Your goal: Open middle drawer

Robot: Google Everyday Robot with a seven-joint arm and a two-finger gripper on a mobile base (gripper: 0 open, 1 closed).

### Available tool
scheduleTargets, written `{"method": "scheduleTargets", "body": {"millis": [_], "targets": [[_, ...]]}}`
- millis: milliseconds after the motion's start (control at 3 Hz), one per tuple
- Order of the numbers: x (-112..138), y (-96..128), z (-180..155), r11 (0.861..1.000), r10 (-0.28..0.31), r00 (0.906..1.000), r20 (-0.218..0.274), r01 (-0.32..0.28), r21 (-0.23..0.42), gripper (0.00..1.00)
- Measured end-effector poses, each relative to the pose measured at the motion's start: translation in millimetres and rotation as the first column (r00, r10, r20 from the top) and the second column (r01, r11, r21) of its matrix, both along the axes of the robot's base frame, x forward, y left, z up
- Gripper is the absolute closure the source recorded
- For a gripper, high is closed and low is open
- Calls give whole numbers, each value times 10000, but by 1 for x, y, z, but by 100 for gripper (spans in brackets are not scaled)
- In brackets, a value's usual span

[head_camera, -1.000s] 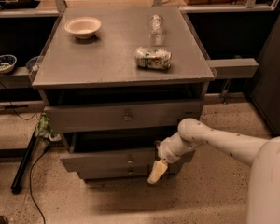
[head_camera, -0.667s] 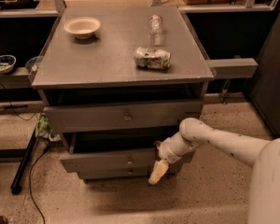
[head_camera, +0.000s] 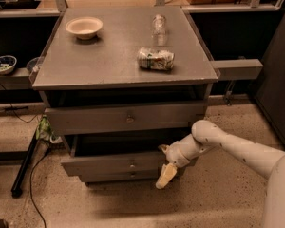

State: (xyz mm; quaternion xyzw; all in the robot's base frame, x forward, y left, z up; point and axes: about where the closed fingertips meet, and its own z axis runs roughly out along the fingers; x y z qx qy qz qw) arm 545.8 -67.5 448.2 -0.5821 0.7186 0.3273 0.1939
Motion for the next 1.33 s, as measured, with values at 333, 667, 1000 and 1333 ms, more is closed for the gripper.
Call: {"method": "scheduleTargets", "body": {"millis": [333,667,1000,1333], "targets": [[1,0,1,10000,0,10000,0,0,0,0],[-4,-3,4,9998,137,9998,-115,-135,168,0],[-15,-10,15,9968,380,9988,-298,-358,717,0],[-15,-10,15,9968,383,9988,-300,-361,720,0]]}}
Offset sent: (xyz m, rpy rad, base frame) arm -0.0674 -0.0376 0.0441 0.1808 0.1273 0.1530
